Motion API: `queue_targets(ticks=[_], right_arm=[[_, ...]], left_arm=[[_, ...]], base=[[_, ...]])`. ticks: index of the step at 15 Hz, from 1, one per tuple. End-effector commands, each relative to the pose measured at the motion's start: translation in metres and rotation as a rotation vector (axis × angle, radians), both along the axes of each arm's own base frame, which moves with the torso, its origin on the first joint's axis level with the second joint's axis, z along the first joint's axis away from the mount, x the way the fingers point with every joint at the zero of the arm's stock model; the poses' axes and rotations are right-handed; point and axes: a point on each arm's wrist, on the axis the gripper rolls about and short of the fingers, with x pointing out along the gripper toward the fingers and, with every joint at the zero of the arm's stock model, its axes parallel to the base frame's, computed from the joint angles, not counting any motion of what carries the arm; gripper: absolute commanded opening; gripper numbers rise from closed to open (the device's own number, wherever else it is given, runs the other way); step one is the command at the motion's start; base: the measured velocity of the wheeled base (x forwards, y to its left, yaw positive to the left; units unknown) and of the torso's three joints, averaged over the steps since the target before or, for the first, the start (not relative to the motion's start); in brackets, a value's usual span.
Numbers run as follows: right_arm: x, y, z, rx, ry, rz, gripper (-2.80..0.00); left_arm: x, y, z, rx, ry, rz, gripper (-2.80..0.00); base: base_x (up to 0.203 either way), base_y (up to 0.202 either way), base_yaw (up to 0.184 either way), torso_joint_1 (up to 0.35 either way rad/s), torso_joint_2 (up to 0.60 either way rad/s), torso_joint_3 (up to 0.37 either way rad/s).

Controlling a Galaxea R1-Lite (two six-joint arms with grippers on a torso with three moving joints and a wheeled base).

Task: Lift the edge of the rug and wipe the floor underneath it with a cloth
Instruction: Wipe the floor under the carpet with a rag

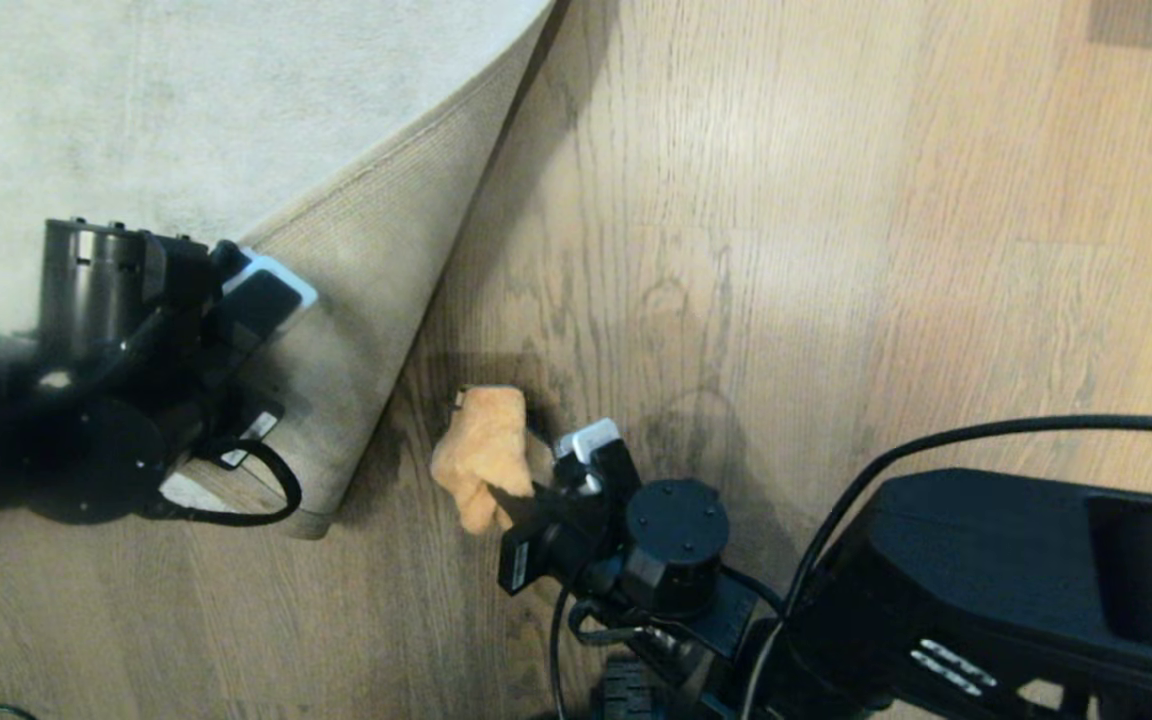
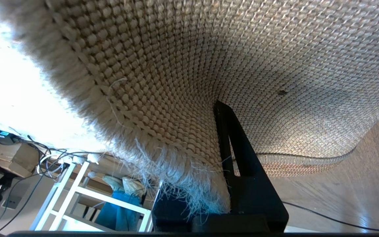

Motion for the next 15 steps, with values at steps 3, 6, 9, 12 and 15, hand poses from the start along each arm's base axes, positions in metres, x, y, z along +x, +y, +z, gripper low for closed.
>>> queue_targets(ticks=[3,6,9,12,15], right_arm=[[0.024,0.008,-0.011,0.023,-0.013,-0.037,-2.8],[0.05,-0.003,0.0,0.059,-0.043,-0.099,-2.8],[0.069,-0.025,0.021,0.094,-0.075,-0.163,-2.8],[0.078,-0.044,0.046,0.125,-0.106,-0.209,-2.8],[0.077,-0.055,0.073,0.16,-0.142,-0.227,-2.8]], left_arm=[[0.002,-0.001,-0.002,0.006,0.009,0.001,-2.8],[0.002,-0.001,-0.003,0.004,0.009,0.001,-2.8],[0.001,-0.004,-0.003,-0.002,0.005,-0.006,-2.8],[0.001,-0.005,-0.003,-0.002,0.005,-0.009,-2.8],[0.001,-0.005,-0.003,-0.002,0.005,-0.009,-2.8]], base=[[0.0,0.0,0.0,0.0,0.0,0.0],[0.0,0.0,0.0,0.0,0.0,0.0],[0.0,0.0,0.0,0.0,0.0,0.0],[0.0,0.0,0.0,0.0,0.0,0.0],[0.0,0.0,0.0,0.0,0.0,0.0]])
